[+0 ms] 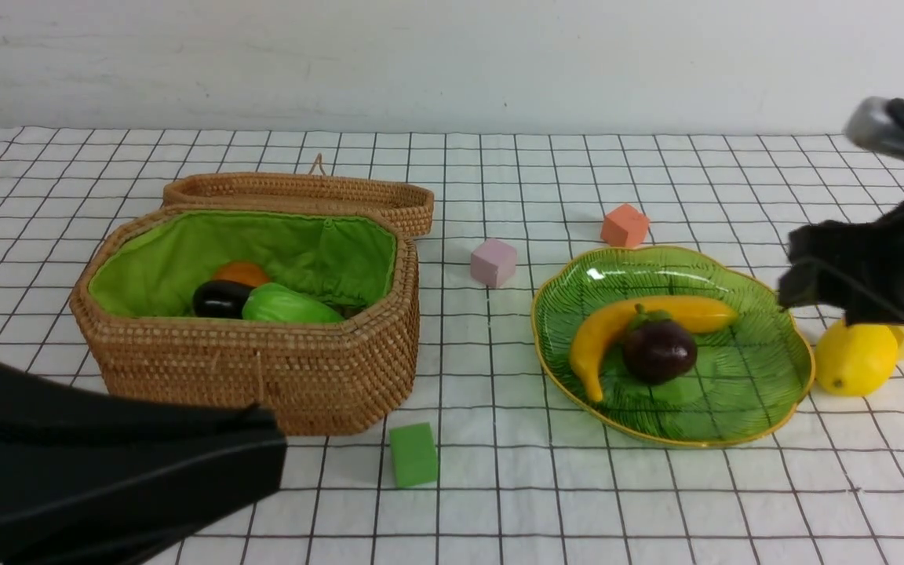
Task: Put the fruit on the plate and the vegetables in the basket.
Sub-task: Use the right arm to grab a lemon and put it into the right plate
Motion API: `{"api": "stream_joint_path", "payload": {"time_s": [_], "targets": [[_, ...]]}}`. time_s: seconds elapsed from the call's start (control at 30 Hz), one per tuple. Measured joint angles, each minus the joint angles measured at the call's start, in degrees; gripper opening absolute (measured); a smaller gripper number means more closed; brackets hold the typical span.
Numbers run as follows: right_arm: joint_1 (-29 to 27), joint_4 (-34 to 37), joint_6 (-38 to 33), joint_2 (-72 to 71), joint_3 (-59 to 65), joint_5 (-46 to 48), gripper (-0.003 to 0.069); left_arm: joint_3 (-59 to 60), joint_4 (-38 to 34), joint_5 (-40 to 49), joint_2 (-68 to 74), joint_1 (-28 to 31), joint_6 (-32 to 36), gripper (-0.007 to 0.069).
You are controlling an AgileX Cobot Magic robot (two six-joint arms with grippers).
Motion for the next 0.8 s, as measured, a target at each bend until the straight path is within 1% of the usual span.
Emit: {"api": "stream_joint_path", "payload": {"time_s": [0.1, 0.2, 0.27, 0.4, 0.47, 0.5, 0.53, 0.63, 0.8], "targets": [[-4.11, -2.58, 3.50, 2.45, -3.23, 5.24, 0.0426, 0.00, -0.02, -0.05, 0.00, 0.00, 0.00, -0.0008], [-6.43, -3.22, 4.33, 5.81, -6.35, 7.13, 0.0440, 0.00, -0.14, -0.36, 0.00, 0.00, 0.10, -0.0011], [-6.86, -3.52, 4.33, 8.40, -8.07, 7.33, 0.0467, 0.00, -0.14, -0.65, 0.00, 0.00, 0.16, -0.0011], [-6.86, -4.71, 4.98, 14.65, -11.68, 7.33, 0.0556, 0.00, -0.14, -0.72, 0.00, 0.00, 0.15, -0.0011], [-6.86, -6.47, 6.89, 18.17, -14.09, 7.33, 0.0606, 0.00, -0.14, -0.45, 0.00, 0.00, 0.15, -0.0011], [-6.86, -6.68, 7.09, 18.86, -14.54, 7.33, 0.0610, 0.00, -0.14, -0.45, 0.00, 0.00, 0.15, -0.0011], [-6.86, -8.10, 9.04, 21.25, -16.17, 7.25, 0.0630, 0.00, -0.14, -0.33, 0.00, 0.00, 0.15, -0.0011], [-6.86, -10.95, 12.28, 25.96, -19.88, 7.27, 0.0641, 0.00, -0.14, 0.35, 0.00, 0.00, 0.15, -0.0011], [-6.97, -13.65, 14.47, 31.57, -24.00, 7.15, 0.0635, 0.00, -0.14, 0.56, 0.00, 0.00, 0.15, -0.0011]]}}
